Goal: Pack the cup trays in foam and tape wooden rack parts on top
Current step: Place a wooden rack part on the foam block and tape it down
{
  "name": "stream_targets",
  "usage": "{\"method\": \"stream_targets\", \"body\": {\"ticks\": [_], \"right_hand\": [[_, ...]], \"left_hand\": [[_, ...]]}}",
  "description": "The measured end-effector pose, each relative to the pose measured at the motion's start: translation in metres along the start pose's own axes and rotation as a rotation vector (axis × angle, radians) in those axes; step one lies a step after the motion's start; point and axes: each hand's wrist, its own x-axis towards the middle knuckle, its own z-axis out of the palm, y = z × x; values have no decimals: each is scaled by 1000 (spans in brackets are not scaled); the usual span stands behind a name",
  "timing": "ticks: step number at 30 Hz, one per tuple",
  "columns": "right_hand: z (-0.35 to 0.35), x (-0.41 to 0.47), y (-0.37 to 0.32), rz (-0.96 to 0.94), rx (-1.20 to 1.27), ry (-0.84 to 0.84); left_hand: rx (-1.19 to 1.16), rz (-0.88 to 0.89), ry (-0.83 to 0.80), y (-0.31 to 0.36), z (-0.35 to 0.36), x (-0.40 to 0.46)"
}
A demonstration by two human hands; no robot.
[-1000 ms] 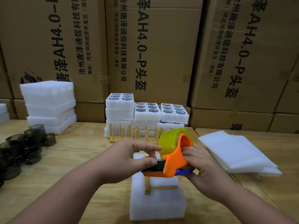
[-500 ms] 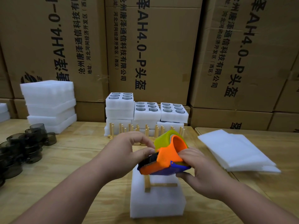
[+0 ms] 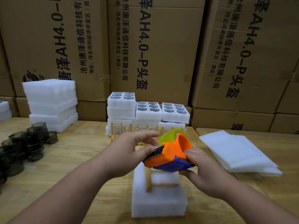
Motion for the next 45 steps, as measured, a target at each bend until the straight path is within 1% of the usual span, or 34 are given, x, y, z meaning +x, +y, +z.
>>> {"method": "stream_targets", "body": {"ticks": [9,15,18,23,27,30,32,35,37,41,45], "right_hand": [[0,3,-10,-14,16,-21],[0,4,-14,-12,13,-38],[0,3,-15,-10,16,-49],[-3,3,-17,-2,36,-64],[-5,2,-20,-6,51,-91],[-5,3,-21,-19,65,-82],[-6,4,-21,-30,70,-72],[-7,3,-19,-44,69,-59],[-7,2,-16,-48,55,-59],[-6,1,-10,-59,22,-50],[-7,4,-7,-57,21,-34]], "left_hand": [[-31,-13,-17,-4,-2,-3],[-84,0,-145,-6,-13,-4],[-122,15,-171,-6,-15,-6],[-185,-25,-97,-8,-13,-5],[-156,-6,-25,-5,-9,-5],[-192,0,47,-4,-5,-4],[-234,1,52,-3,-5,-2],[-316,-34,-1,0,-9,0],[-279,-79,-27,2,-12,1],[19,-46,-79,4,-13,2],[99,-46,-8,9,-11,6]]}}
